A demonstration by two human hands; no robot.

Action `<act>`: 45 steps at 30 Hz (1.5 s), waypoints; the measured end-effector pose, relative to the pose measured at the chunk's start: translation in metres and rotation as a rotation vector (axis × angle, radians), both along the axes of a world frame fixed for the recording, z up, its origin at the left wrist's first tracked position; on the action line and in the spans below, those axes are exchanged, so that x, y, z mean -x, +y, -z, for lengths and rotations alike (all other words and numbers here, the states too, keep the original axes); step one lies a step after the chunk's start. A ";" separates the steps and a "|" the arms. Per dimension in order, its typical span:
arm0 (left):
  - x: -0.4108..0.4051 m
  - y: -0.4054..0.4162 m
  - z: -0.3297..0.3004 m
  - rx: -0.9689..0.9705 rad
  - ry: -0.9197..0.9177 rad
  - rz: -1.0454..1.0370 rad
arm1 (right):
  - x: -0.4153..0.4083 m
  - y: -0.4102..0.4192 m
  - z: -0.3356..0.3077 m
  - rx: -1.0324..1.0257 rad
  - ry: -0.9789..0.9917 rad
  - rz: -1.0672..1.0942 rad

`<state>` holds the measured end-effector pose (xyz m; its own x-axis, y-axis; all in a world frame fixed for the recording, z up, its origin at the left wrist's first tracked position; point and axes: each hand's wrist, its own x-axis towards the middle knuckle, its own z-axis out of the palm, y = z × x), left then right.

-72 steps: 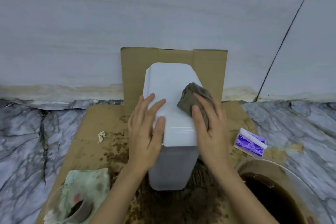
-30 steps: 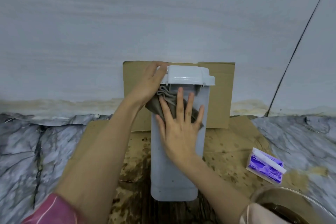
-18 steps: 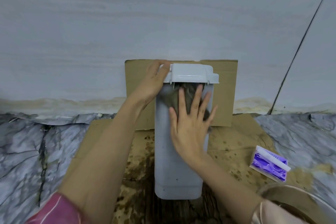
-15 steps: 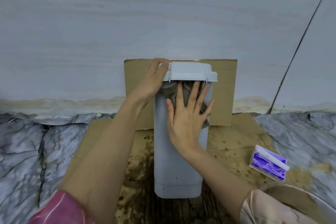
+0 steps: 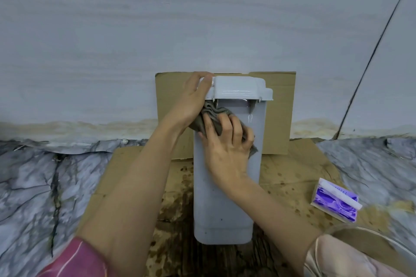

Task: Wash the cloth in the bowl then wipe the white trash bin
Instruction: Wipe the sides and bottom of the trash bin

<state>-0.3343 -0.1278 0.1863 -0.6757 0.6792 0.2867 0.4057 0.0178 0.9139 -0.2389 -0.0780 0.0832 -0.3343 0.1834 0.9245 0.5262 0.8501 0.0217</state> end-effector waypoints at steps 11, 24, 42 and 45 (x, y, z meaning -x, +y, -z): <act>0.003 -0.011 0.004 0.007 -0.025 0.038 | -0.082 -0.020 0.122 -0.129 -0.344 -0.070; 0.008 0.004 0.002 0.039 -0.033 0.009 | -0.005 -0.013 -0.024 0.001 -0.164 -0.095; 0.002 0.000 0.004 -0.017 -0.014 -0.001 | -0.065 -0.005 0.035 0.107 -0.256 -0.163; -0.003 0.004 0.003 -0.036 -0.017 -0.011 | -0.040 0.011 0.004 0.095 -0.150 -0.215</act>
